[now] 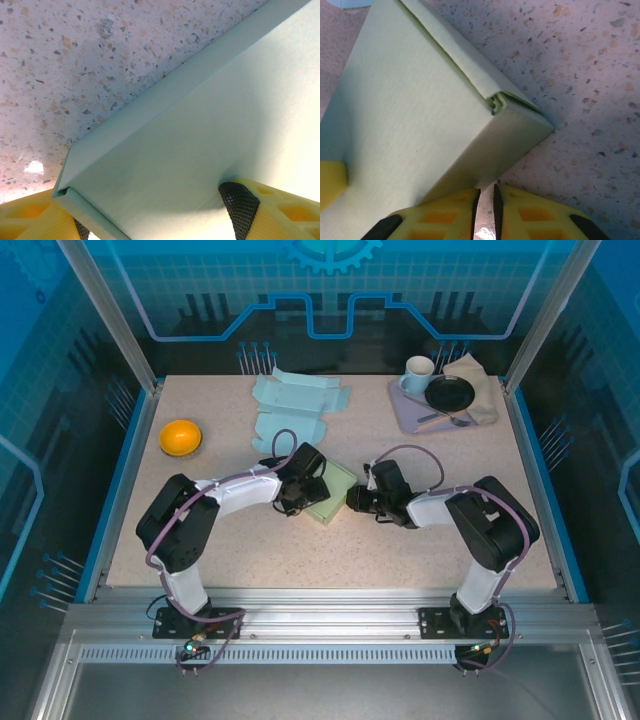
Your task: Fold the paper box
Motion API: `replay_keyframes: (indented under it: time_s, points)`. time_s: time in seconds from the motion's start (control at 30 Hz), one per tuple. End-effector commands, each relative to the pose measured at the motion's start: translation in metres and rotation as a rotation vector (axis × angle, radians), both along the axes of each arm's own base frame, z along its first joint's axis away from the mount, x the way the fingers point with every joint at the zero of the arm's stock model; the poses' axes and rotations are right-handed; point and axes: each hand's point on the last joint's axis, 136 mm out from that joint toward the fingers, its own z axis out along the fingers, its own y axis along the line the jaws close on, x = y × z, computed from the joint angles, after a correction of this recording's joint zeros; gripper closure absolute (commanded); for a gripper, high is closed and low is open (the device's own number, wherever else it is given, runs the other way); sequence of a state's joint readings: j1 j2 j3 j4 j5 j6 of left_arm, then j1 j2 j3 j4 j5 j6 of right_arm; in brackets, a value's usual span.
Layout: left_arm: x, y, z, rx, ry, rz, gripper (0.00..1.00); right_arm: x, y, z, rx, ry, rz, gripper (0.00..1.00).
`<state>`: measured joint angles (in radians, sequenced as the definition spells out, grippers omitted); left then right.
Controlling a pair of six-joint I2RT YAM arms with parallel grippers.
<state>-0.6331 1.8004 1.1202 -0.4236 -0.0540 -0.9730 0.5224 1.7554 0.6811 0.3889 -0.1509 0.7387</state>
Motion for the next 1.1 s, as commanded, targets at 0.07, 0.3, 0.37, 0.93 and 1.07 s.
replay_keyframes:
  time_s: [0.07, 0.3, 0.37, 0.93, 1.07]
  points:
    - [-0.091, -0.082, -0.017, -0.22, 0.237, -0.333, 0.25, -0.001, 0.036, 0.012, 0.142, 0.026, 0.087, 0.78]
    - [-0.072, -0.05, 0.024, -0.145, 0.126, -0.308, 0.2, -0.02, -0.013, -0.007, 0.012, 0.166, -0.009, 0.79]
    - [-0.068, -0.046, 0.036, -0.151, 0.097, -0.309, 0.18, -0.025, -0.026, -0.008, -0.003, 0.21, -0.031, 0.79]
    - [0.048, 0.004, 0.076, -0.133, -0.304, -0.521, 0.4, 0.01, -0.048, 0.027, 0.031, 0.269, -0.004, 0.96]
    - [0.074, -0.002, 0.044, -0.112, -0.282, -0.534, 0.39, 0.025, -0.042, 0.017, 0.034, 0.291, -0.016, 0.96]
